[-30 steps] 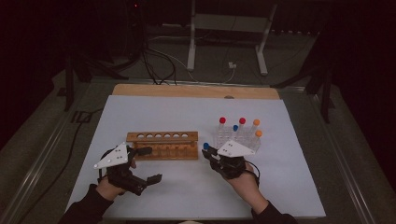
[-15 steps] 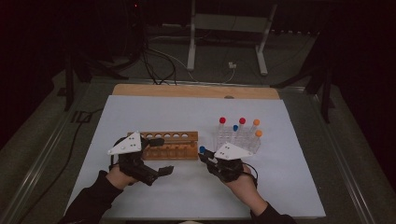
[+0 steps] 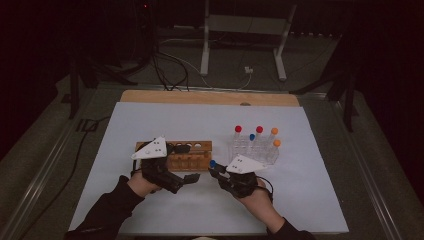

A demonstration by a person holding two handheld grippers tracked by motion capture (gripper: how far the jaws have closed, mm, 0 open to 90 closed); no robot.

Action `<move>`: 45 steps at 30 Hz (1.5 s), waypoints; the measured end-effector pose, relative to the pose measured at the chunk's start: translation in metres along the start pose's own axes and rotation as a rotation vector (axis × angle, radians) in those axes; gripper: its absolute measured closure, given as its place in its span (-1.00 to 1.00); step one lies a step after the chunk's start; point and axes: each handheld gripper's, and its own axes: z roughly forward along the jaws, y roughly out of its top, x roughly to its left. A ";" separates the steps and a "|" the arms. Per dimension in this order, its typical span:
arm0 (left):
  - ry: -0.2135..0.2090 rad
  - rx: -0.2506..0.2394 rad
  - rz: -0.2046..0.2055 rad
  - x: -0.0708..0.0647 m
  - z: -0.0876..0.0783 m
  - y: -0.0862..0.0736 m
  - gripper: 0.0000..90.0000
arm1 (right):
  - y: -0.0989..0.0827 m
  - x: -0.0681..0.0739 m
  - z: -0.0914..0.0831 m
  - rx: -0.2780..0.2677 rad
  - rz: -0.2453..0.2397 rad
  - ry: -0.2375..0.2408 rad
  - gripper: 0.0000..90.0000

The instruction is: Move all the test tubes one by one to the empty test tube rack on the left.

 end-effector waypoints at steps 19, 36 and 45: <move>0.015 0.033 0.047 -0.001 0.030 -0.007 0.09 | 0.000 0.005 0.002 0.003 -0.007 0.017 0.70; 0.016 0.080 0.097 0.001 0.038 -0.011 0.69 | 0.000 0.005 0.003 0.005 -0.006 0.022 0.70; 0.036 0.066 0.095 0.004 0.034 -0.006 0.71 | 0.000 0.004 0.002 -0.002 -0.001 0.011 0.41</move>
